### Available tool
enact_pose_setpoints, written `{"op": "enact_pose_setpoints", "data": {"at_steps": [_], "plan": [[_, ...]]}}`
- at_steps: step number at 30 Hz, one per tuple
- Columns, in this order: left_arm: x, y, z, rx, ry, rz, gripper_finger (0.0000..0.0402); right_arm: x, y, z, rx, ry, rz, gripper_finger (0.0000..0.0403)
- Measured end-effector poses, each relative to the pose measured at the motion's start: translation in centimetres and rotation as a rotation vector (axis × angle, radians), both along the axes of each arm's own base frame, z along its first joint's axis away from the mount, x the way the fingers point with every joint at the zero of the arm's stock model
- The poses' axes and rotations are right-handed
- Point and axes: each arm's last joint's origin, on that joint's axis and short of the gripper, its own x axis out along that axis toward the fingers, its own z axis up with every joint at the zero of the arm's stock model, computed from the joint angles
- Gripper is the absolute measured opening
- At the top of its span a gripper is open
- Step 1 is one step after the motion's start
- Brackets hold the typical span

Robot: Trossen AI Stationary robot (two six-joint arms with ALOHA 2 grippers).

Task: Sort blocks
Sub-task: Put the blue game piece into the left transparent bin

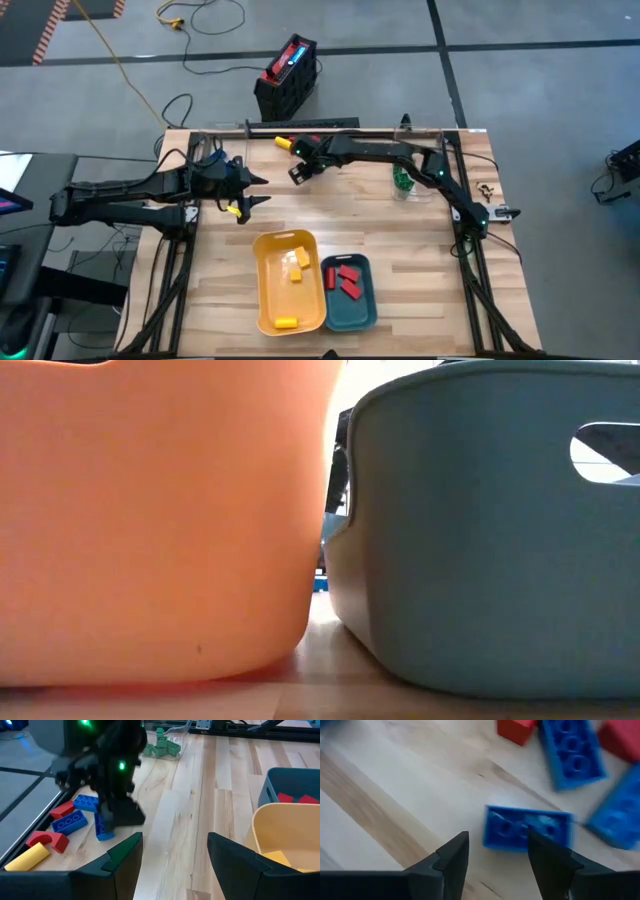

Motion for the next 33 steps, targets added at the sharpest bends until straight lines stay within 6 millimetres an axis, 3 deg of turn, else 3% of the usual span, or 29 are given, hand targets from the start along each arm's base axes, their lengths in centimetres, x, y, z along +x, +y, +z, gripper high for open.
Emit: {"op": "enact_pose_setpoints", "data": {"at_steps": [14, 25, 29, 33], "plan": [[0.0, -0.1, 0.0, 0.009, 0.002, -0.01, 0.0217, -0.3, -0.6, -0.3, 0.051, -0.005, -0.104, 0.0122], [0.0, -0.1, 0.0, 0.009, -0.001, -0.01, 0.0217, -1.0, -1.0, -0.6, 0.161, 0.017, -0.06, 0.0117], [0.0, -0.1, 0.0, -0.007, 0.0, -0.003, 0.0217, -1.2, -0.3, 0.0, 0.247, 0.057, 0.036, 0.0116], [0.0, -0.3, 0.0, -0.009, -0.001, -0.014, 0.0217, -0.6, 2.2, 1.8, 0.061, 0.181, 0.324, 0.0116]]}}
